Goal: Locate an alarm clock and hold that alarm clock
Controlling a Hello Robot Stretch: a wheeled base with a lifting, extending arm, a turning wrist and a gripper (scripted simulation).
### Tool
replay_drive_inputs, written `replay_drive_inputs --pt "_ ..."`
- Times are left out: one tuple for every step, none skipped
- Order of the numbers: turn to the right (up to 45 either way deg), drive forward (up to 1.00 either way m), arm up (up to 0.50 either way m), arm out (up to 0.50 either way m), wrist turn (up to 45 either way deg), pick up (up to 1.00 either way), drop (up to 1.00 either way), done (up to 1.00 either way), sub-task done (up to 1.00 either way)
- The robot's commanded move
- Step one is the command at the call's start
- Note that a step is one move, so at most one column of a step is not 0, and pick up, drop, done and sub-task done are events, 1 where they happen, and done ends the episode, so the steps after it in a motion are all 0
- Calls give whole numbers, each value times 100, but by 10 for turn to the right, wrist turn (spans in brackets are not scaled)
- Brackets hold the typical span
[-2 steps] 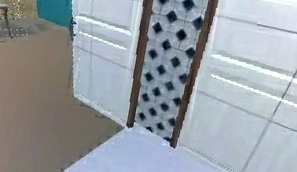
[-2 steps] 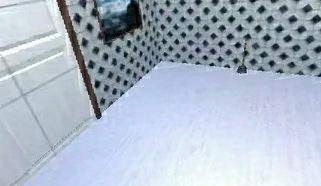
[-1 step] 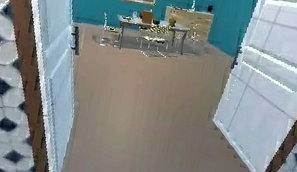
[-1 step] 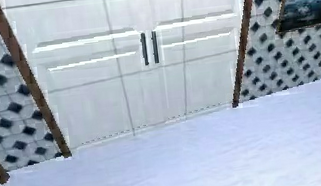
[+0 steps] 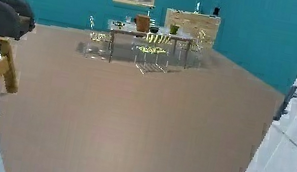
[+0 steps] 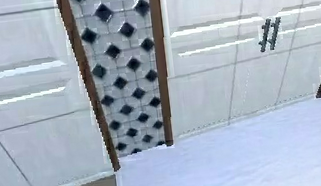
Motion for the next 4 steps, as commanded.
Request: replay_drive_inputs --pt "0 65 0 0 0 0 0 0 0" --pt "-150 0 0 0 0 0 0 0 0" --pt "0 50 0 0 0 0 0 0 0" --pt "-210 0 0 0 0 0 0 0 0"
